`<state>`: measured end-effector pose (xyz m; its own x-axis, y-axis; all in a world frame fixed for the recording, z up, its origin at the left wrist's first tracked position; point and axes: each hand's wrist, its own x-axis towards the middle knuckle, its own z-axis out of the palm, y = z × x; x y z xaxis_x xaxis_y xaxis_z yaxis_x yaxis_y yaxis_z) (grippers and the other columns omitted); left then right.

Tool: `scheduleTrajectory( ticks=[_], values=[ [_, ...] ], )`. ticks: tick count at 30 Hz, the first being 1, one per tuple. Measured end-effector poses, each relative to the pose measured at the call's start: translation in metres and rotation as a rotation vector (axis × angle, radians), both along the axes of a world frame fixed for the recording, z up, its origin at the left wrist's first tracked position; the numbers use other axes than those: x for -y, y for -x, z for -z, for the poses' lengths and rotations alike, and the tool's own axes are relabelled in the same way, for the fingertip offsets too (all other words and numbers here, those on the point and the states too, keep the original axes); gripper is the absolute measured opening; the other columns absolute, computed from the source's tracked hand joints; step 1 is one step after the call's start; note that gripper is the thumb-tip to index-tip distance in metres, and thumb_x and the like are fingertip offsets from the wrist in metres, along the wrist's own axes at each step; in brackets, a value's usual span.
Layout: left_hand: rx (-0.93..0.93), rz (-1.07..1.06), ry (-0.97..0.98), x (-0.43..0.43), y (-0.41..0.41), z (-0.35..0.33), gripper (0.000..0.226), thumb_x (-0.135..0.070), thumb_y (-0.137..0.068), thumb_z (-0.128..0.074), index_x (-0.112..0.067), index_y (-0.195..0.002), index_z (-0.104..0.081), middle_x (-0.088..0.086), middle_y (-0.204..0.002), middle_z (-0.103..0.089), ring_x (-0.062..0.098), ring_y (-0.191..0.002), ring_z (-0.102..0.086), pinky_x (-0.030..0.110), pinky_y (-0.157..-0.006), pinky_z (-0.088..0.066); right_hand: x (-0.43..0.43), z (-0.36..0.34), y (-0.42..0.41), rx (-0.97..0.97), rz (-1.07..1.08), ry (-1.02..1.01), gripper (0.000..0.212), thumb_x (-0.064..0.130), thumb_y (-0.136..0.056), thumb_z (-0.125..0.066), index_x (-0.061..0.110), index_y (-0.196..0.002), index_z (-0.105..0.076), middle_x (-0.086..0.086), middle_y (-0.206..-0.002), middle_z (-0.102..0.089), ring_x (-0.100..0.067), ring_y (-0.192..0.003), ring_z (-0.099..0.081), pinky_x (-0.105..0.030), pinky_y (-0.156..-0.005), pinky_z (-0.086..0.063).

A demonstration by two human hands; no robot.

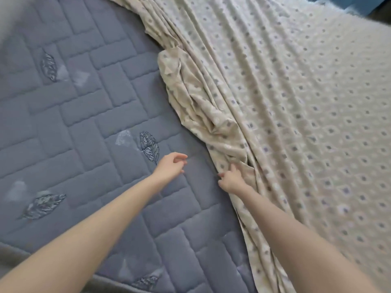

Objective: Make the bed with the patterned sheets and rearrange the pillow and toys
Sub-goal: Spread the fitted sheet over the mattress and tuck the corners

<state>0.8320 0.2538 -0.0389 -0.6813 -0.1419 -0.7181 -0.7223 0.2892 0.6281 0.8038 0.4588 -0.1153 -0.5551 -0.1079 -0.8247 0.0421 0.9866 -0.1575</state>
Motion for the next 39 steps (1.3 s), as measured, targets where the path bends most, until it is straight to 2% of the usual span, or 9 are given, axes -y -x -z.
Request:
scheduleTrajectory(
  ticks=[5, 11, 16, 18, 22, 24, 30, 34, 39],
  values=[
    [0.04, -0.039, -0.02, 0.011, 0.003, 0.028, 0.034, 0.001, -0.095, -0.036, -0.004, -0.124, -0.055, 0.013, -0.12, -0.062, 0.014, -0.075, -0.058, 0.005, -0.048, -0.042, 0.001, 0.023, -0.001, -0.009, 0.024, -0.039, 0.065, 0.014, -0.09, -0.048, 0.0, -0.147, -0.021, -0.014, -0.158, -0.008, -0.031, -0.144, -0.017, -0.038, -0.116, -0.022],
    [0.092, -0.136, -0.077, 0.002, 0.007, 0.034, 0.035, -0.004, -0.095, -0.036, -0.009, -0.124, -0.056, 0.003, -0.108, -0.061, 0.009, -0.071, -0.057, 0.021, -0.063, -0.044, -0.004, 0.014, 0.011, -0.244, 0.541, 0.241, 0.012, 0.01, -0.079, -0.072, 0.008, -0.091, -0.073, -0.01, -0.1, -0.072, -0.024, -0.093, -0.066, -0.034, -0.073, -0.053],
    [0.213, -0.375, -0.24, -0.005, 0.009, 0.019, 0.033, -0.008, -0.097, -0.04, -0.016, -0.125, -0.056, 0.004, -0.124, -0.062, 0.017, -0.087, -0.061, 0.024, -0.068, -0.049, -0.016, -0.037, 0.02, 0.094, 0.669, 0.51, 0.039, 0.021, -0.065, -0.079, 0.021, -0.101, -0.064, 0.0, -0.091, -0.062, -0.011, -0.071, -0.056, -0.024, -0.055, -0.043],
    [0.253, -0.495, -0.366, -0.007, 0.009, 0.012, 0.032, -0.014, -0.099, -0.042, -0.017, -0.128, -0.053, 0.005, -0.132, -0.057, 0.022, -0.101, -0.059, 0.03, -0.076, -0.05, -0.026, -0.065, 0.021, 0.22, 0.641, 0.627, 0.008, 0.014, -0.068, -0.066, 0.021, -0.071, -0.067, 0.0, -0.073, -0.058, -0.011, -0.059, -0.052, -0.023, -0.052, -0.039],
    [0.259, -0.596, -0.497, -0.021, 0.012, -0.004, 0.035, -0.032, -0.097, -0.048, -0.022, -0.13, -0.05, 0.007, -0.126, -0.056, 0.027, -0.118, -0.054, 0.038, -0.094, -0.047, -0.048, -0.124, 0.011, 0.439, 0.625, 0.797, 0.031, 0.003, -0.066, -0.048, 0.023, -0.043, -0.041, 0.007, -0.049, -0.042, -0.009, -0.042, -0.042, -0.022, -0.044, -0.036],
    [0.303, -0.57, -0.574, -0.034, 0.013, -0.015, 0.032, -0.044, -0.094, -0.048, -0.019, -0.113, -0.055, 0.01, -0.096, -0.062, 0.028, -0.092, -0.063, 0.042, -0.083, -0.052, -0.062, -0.146, 0.005, 0.568, 0.634, 0.888, 0.029, 0.0, -0.066, -0.042, 0.021, -0.047, -0.047, 0.008, -0.053, -0.047, -0.008, -0.045, -0.046, -0.021, -0.046, -0.042],
    [0.273, -0.785, -0.997, -0.088, 0.008, -0.04, 0.06, -0.055, -0.092, -0.046, -0.01, -0.131, -0.049, 0.021, -0.128, -0.055, 0.037, -0.113, -0.054, 0.058, -0.079, -0.044, -0.097, -0.178, -0.016, 0.746, 0.802, 0.998, 0.03, 0.001, -0.078, -0.044, 0.006, -0.108, -0.043, -0.008, -0.083, -0.045, -0.019, -0.073, -0.049, -0.028, -0.07, -0.048],
    [0.123, -0.801, -0.885, -0.093, 0.006, -0.064, 0.038, -0.038, -0.095, -0.053, -0.009, -0.119, -0.061, 0.016, -0.102, -0.07, 0.03, -0.09, -0.067, 0.045, -0.067, -0.054, -0.112, -0.192, -0.031, 0.777, 0.89, 1.092, 0.026, 0.007, -0.078, -0.052, 0.002, -0.096, -0.069, -0.009, -0.087, -0.064, -0.02, -0.077, -0.066, -0.03, -0.074, -0.055],
    [0.007, -0.602, -0.473, -0.05, -0.008, -0.097, 0.022, -0.031, -0.09, -0.059, -0.014, -0.103, -0.064, 0.005, -0.08, -0.07, 0.019, -0.076, -0.065, 0.031, -0.063, -0.051, -0.109, -0.188, -0.04, 0.48, 1.016, 0.963, 0.026, 0.023, -0.091, -0.049, 0.006, -0.104, -0.063, -0.007, -0.087, -0.064, -0.021, -0.08, -0.061, -0.032, -0.073, -0.05]
  ],
)
